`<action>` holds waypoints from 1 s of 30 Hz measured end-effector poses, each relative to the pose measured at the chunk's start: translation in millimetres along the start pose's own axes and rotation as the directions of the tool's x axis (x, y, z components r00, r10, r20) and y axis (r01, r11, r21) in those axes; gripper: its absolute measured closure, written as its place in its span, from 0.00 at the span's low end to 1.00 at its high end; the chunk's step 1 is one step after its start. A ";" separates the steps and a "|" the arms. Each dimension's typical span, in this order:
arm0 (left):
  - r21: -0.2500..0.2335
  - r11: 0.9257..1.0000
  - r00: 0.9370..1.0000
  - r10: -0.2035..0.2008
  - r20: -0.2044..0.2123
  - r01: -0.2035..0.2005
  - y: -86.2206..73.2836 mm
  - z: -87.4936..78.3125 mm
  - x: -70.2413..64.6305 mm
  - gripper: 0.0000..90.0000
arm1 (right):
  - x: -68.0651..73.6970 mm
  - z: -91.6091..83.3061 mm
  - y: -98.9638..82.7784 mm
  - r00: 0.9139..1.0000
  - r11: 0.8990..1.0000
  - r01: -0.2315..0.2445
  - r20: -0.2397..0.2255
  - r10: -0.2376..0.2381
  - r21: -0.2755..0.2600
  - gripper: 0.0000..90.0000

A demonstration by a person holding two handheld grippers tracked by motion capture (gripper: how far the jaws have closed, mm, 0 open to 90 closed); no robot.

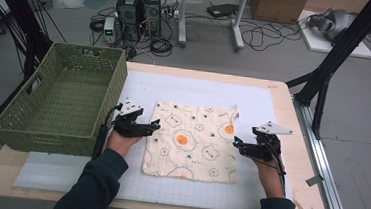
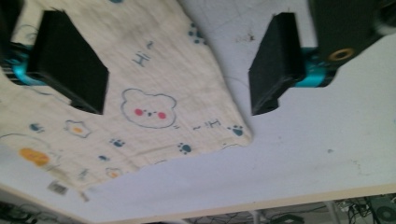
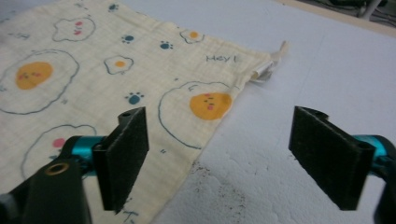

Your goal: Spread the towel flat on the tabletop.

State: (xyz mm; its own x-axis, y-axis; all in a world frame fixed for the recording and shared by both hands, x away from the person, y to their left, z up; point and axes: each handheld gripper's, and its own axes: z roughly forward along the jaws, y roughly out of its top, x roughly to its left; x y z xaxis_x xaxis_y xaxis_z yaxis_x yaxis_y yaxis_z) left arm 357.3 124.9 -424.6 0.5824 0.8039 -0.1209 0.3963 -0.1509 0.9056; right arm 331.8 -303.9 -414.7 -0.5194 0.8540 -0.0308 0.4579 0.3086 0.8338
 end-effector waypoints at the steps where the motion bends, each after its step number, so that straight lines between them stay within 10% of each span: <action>1: -0.008 1.000 1.000 0.012 0.010 -0.012 -0.1 -3.4 -2.2 0.19 | 1.0 -2.5 0.3 1.000 1.000 0.005 -0.009 -0.005 -0.012 0.15; 12: -0.103 0.994 0.993 0.035 0.114 -0.023 -3.3 -19.5 -9.1 0.22 | 4.5 -21.7 -1.9 0.997 0.992 0.071 -0.037 -0.075 -0.105 0.13; 30: -0.133 0.991 0.991 0.027 0.132 -0.009 -13.5 -26.1 -13.6 0.22 | 4.9 -20.1 -4.9 0.998 0.995 0.035 -0.055 -0.040 -0.093 0.12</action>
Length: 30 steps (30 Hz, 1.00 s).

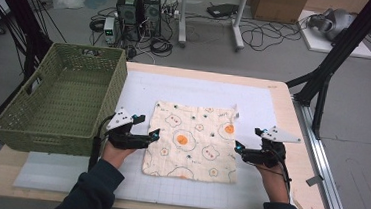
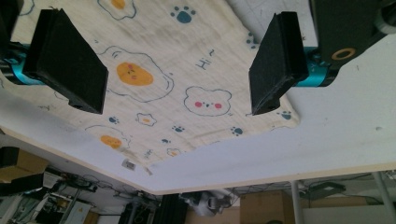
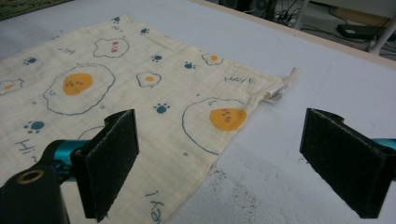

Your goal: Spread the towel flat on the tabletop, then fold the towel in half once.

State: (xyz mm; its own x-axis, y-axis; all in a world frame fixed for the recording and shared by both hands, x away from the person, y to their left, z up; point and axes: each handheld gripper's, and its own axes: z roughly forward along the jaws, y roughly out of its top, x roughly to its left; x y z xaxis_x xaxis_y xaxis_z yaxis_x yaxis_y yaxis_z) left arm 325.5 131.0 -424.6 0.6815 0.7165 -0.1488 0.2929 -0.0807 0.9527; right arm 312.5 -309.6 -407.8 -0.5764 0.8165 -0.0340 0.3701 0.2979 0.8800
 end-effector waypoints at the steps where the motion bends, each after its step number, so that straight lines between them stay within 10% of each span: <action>1: 0.003 1.000 1.000 0.005 0.003 -0.005 0.1 -0.2 -0.4 0.22 | 0.0 0.1 -0.4 1.000 1.000 -0.008 -0.005 0.008 -0.003 0.12; 15: -0.010 0.999 0.999 -0.044 0.001 0.044 -1.0 0.3 7.4 0.22 | -0.7 5.6 -1.7 1.000 1.000 -0.019 -0.016 0.019 0.024 0.12; 21: -0.046 0.999 0.999 -0.006 -0.035 0.004 -1.1 6.4 10.3 0.20 | 0.2 6.2 -1.1 0.999 1.000 -0.019 -0.028 0.019 0.024 0.12; 30: 0.015 1.000 0.997 -0.008 -0.071 0.009 23.7 31.8 16.9 0.19 | -1.0 6.3 -1.4 0.999 0.999 -0.018 -0.045 0.019 0.028 0.12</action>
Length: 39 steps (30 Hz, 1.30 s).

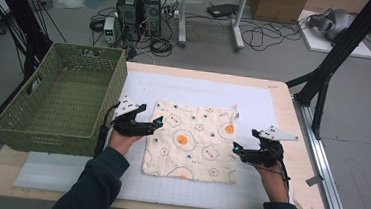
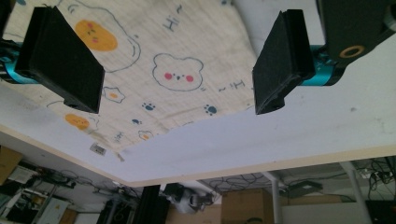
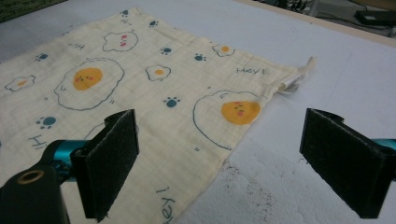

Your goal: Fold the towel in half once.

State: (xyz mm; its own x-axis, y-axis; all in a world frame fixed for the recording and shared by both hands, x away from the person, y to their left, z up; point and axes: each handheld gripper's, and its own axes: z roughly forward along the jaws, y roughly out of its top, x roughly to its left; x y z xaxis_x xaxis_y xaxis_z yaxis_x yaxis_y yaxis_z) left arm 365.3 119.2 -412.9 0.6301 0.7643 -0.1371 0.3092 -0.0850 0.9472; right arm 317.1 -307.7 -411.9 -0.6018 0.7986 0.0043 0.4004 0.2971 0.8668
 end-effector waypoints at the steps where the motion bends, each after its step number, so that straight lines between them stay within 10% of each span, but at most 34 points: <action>1: 0.009 1.000 1.000 -0.003 0.012 0.003 3.3 3.5 0.7 0.19 | 0.2 0.0 0.1 1.000 1.000 -0.003 -0.002 0.003 0.001 0.12; 15: 0.137 0.990 0.999 -0.037 -0.019 0.039 32.8 50.1 27.3 0.24 | -0.2 -1.8 0.4 1.000 1.000 -0.010 -0.007 0.010 -0.005 0.12; 27: 0.226 0.973 0.996 -0.030 -0.089 0.049 27.8 77.2 49.9 0.36 | -2.2 -5.5 0.2 1.000 1.000 -0.022 -0.006 0.022 -0.021 0.12; 39: 0.364 0.931 0.984 0.074 -0.161 -0.011 14.7 104.1 59.6 0.50 | -4.3 -7.2 -1.7 1.000 0.999 -0.031 -0.003 0.031 -0.019 0.12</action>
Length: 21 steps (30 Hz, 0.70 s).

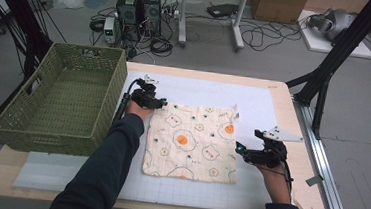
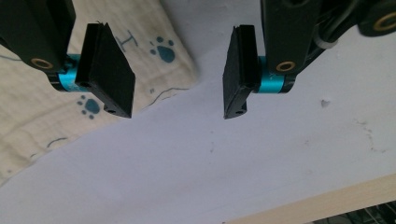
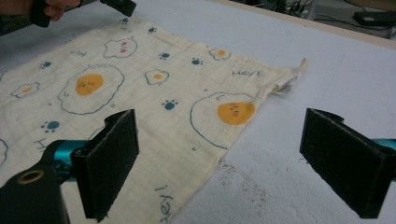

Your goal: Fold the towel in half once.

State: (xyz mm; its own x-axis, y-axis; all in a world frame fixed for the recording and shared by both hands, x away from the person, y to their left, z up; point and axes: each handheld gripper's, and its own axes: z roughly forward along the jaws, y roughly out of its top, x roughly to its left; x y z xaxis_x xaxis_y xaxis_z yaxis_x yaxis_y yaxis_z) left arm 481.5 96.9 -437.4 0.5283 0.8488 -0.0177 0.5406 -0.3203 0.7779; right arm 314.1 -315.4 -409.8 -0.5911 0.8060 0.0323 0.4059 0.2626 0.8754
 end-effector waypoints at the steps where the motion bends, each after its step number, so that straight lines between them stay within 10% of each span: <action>1: 0.013 1.000 1.000 0.009 -0.003 -0.009 -1.3 1.7 0.1 0.53 | -0.4 0.2 -0.1 1.000 1.000 0.001 0.001 -0.001 -0.001 0.12; 14: 0.024 0.998 0.998 0.063 0.031 -0.064 -6.4 4.9 -2.5 0.93 | 2.3 8.2 -0.4 1.000 1.000 0.004 -0.001 -0.004 0.031 0.12; 21: 0.019 0.999 0.999 0.030 0.024 -0.030 -6.3 1.0 -0.1 0.95 | -6.5 22.6 6.7 1.000 0.998 -0.011 0.018 0.010 0.057 0.12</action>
State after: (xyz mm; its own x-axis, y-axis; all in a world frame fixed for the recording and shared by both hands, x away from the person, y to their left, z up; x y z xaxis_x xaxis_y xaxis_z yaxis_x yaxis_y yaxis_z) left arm 478.7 98.4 -442.8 0.5599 0.8285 -0.0097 0.5370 -0.3540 0.7658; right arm 336.4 -306.9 -415.0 -0.5743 0.8180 0.0319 0.4511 0.2837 0.8462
